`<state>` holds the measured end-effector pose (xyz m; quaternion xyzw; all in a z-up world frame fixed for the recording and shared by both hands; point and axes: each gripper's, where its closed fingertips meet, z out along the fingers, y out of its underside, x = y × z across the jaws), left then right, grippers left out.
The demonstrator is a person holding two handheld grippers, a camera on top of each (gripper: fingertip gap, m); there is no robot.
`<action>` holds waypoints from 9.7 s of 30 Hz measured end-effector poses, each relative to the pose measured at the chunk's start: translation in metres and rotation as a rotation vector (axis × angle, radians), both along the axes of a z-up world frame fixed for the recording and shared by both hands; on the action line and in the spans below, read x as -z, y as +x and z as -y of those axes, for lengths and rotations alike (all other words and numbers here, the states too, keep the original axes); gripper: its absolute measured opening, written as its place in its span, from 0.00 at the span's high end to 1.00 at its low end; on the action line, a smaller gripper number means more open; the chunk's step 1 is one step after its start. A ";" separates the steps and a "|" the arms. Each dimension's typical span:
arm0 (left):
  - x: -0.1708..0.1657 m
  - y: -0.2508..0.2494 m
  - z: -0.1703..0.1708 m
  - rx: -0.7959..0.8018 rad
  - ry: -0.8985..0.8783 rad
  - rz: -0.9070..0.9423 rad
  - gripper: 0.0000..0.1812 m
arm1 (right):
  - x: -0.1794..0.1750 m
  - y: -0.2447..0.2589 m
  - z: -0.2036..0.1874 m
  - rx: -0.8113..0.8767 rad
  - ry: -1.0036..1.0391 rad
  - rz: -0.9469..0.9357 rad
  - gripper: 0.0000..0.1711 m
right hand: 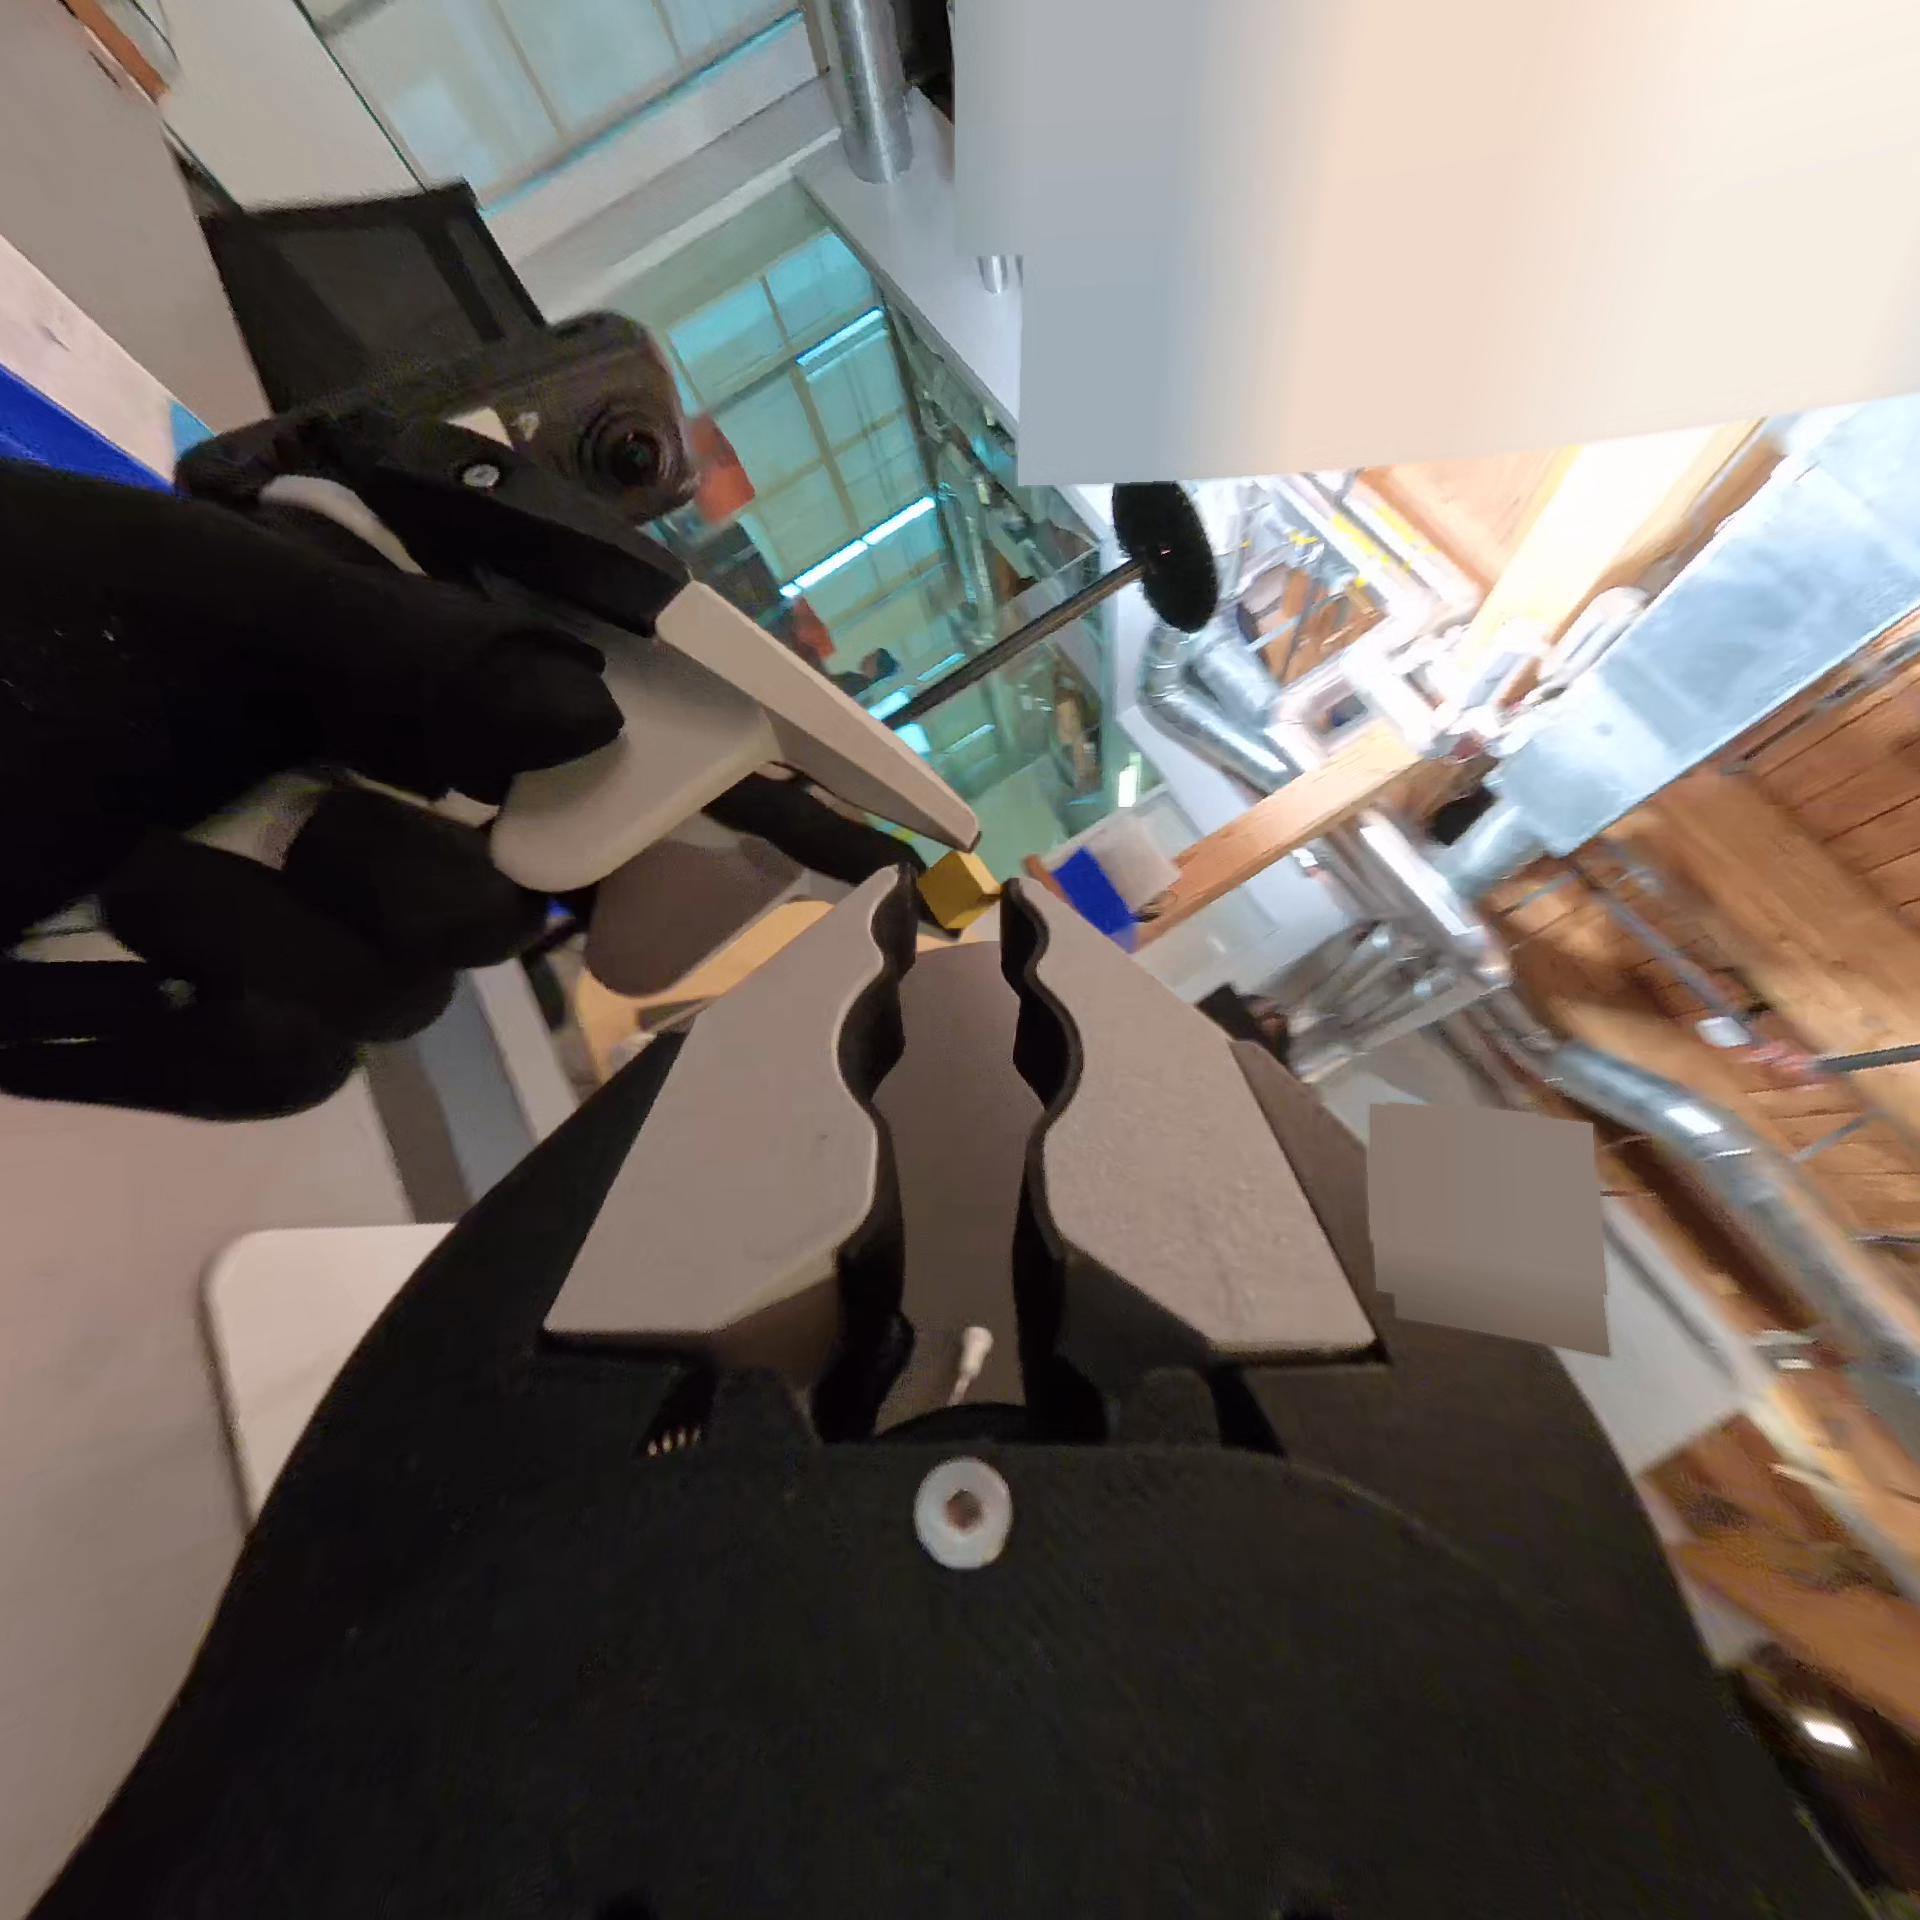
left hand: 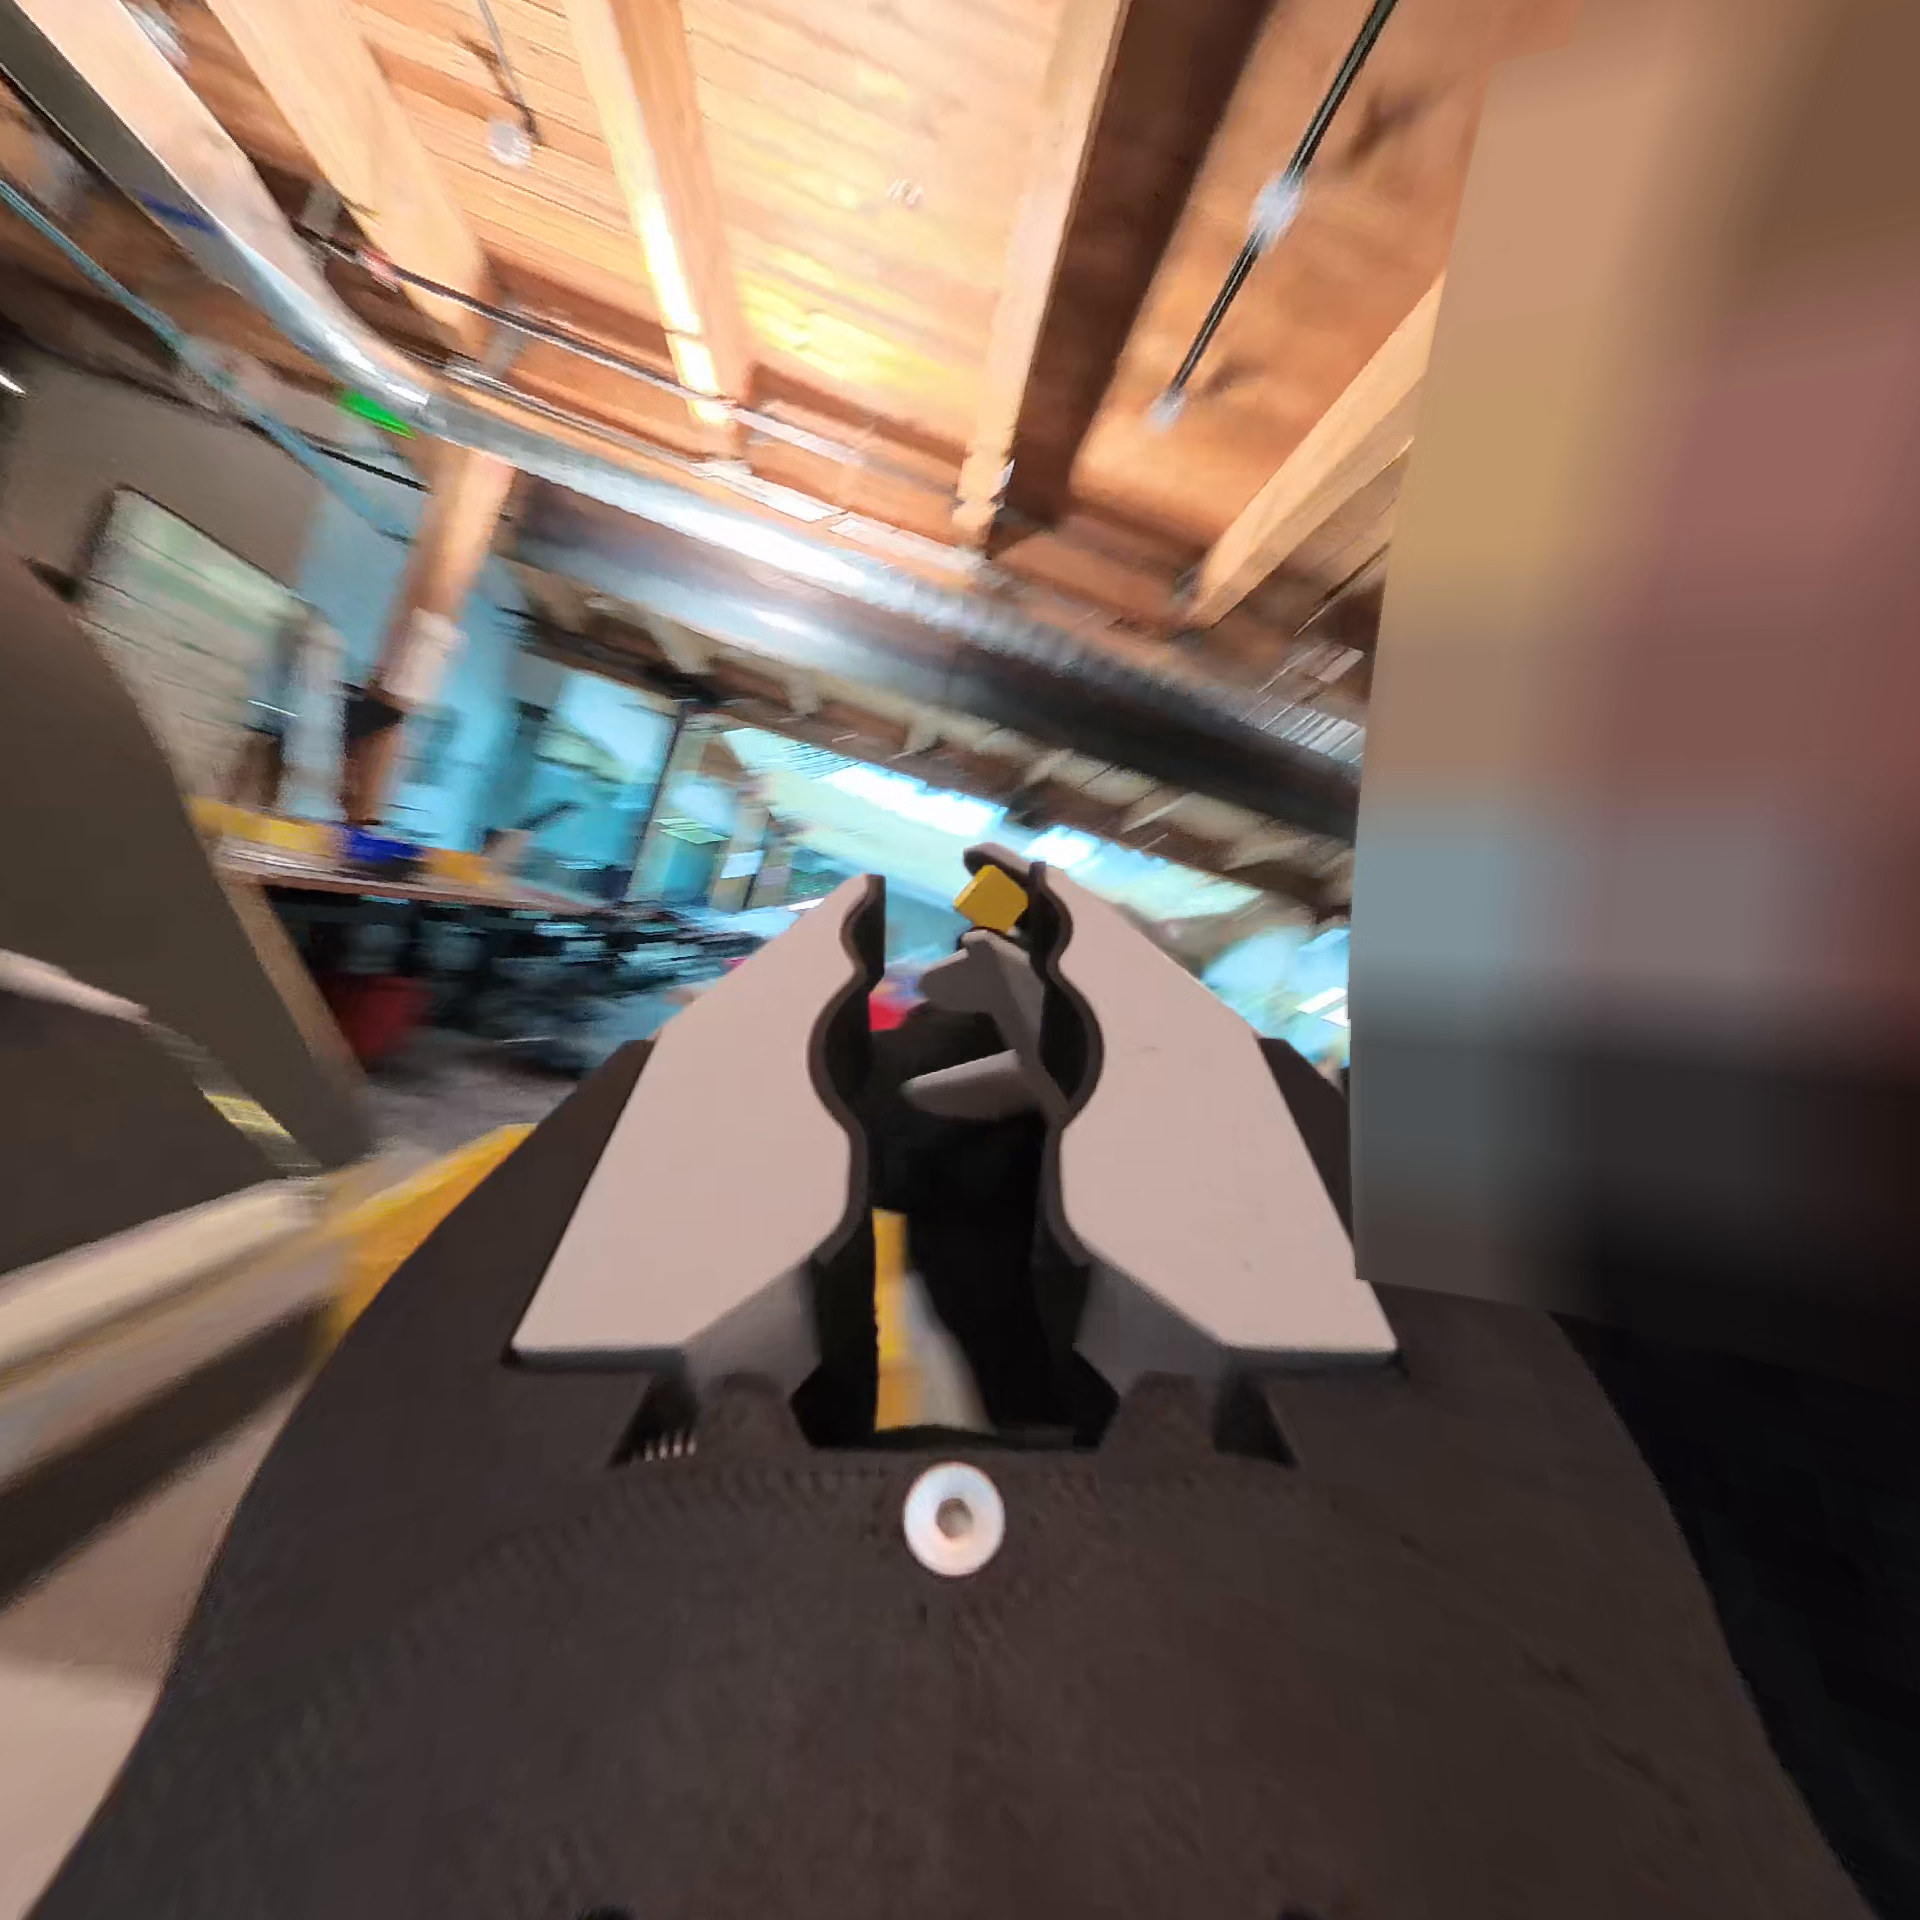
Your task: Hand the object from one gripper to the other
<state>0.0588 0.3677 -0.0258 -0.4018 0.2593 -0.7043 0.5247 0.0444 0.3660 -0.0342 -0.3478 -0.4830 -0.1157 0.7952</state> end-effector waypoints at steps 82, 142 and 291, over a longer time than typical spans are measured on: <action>0.066 0.019 0.044 -0.427 1.047 -0.736 0.95 | 0.060 0.022 0.040 -0.622 -0.711 0.246 0.94; 0.078 0.012 0.056 -0.200 0.958 -0.744 0.95 | 0.072 0.014 0.051 -0.546 -0.529 0.409 0.96; 0.072 0.048 0.076 -0.624 1.323 -0.835 0.93 | 0.064 0.048 0.073 -1.000 -1.323 -0.274 0.95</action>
